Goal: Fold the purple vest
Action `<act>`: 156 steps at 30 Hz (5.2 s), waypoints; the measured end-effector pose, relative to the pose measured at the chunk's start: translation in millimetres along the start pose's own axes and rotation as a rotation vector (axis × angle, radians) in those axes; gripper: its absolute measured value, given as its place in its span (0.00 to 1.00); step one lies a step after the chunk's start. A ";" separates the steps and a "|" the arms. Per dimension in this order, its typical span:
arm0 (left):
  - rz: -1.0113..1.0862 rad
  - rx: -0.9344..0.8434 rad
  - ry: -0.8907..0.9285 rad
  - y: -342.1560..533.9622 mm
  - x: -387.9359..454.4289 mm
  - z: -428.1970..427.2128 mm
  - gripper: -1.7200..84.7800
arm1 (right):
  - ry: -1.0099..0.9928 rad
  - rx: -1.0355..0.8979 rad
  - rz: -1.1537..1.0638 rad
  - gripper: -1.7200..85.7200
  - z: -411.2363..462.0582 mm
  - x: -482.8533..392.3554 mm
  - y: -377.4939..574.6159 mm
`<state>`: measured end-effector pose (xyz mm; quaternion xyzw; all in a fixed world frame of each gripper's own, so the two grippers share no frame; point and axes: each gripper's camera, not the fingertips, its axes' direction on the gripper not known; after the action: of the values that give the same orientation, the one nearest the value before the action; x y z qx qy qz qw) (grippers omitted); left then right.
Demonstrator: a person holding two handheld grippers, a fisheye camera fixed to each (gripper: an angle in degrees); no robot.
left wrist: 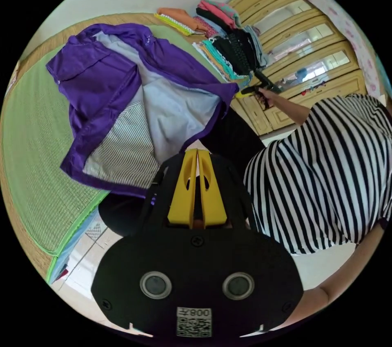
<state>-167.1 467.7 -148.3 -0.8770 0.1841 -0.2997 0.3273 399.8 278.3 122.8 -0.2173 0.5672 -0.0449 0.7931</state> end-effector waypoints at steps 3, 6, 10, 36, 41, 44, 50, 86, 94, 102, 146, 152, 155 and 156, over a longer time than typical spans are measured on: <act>-0.085 0.073 -0.065 7.2 -16.9 -11.5 0.03 | -0.035 0.066 0.033 0.09 -12.6 7.8 11.5; -0.349 0.114 -0.324 19.0 -48.2 -21.7 0.03 | -0.041 0.113 -0.009 0.09 -20.6 -6.1 10.6; -0.743 0.196 -0.279 48.2 -110.4 -18.4 0.08 | -0.024 0.103 -0.100 0.09 -14.3 -38.6 -11.0; -0.236 -0.017 0.171 -41.8 -44.6 53.0 0.05 | 0.066 0.251 -0.152 0.10 -10.8 -117.8 -11.4; -0.432 0.261 0.053 -46.2 -92.4 -2.4 0.10 | 0.133 0.242 -0.297 0.11 3.9 -179.5 -74.1; -0.576 0.312 -0.133 -55.6 -119.2 -15.9 0.10 | 0.214 0.226 -0.325 0.12 23.8 -206.4 -130.0; -0.717 0.103 -0.298 -107.1 -161.7 10.3 0.07 | 0.334 0.201 -0.265 0.12 64.8 -238.0 -238.1; -0.314 0.356 0.015 -547.4 -276.5 -19.0 0.13 | 0.062 0.283 -0.385 0.11 58.3 -310.6 -448.6; -0.257 0.425 0.175 -631.2 -301.4 -21.9 0.03 | -0.134 0.190 -0.449 0.04 62.4 -294.2 -476.9; -0.117 0.546 0.114 -729.0 -284.1 -69.8 0.03 | -0.353 0.361 -0.463 0.03 -6.5 -279.5 -474.3; -0.214 0.384 -0.019 -873.3 -305.6 11.4 0.02 | 0.007 0.332 -0.460 0.07 74.3 -330.3 -512.7; -0.154 0.361 -0.112 -877.2 -283.7 22.5 0.04 | -0.097 0.325 -0.423 0.05 64.8 -312.4 -516.0; -0.183 0.291 -0.217 -861.5 -283.9 35.1 0.08 | -0.091 0.324 -0.429 0.04 61.9 -309.9 -516.2; -0.194 0.283 -0.233 -858.2 -284.9 37.4 0.08 | -0.091 0.324 -0.430 0.04 61.6 -309.7 -516.4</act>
<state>-248.5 1249.1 300.9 -0.8647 0.0160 -0.2493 0.4358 437.7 -70.7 615.9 -0.2048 0.4574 -0.2930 0.8143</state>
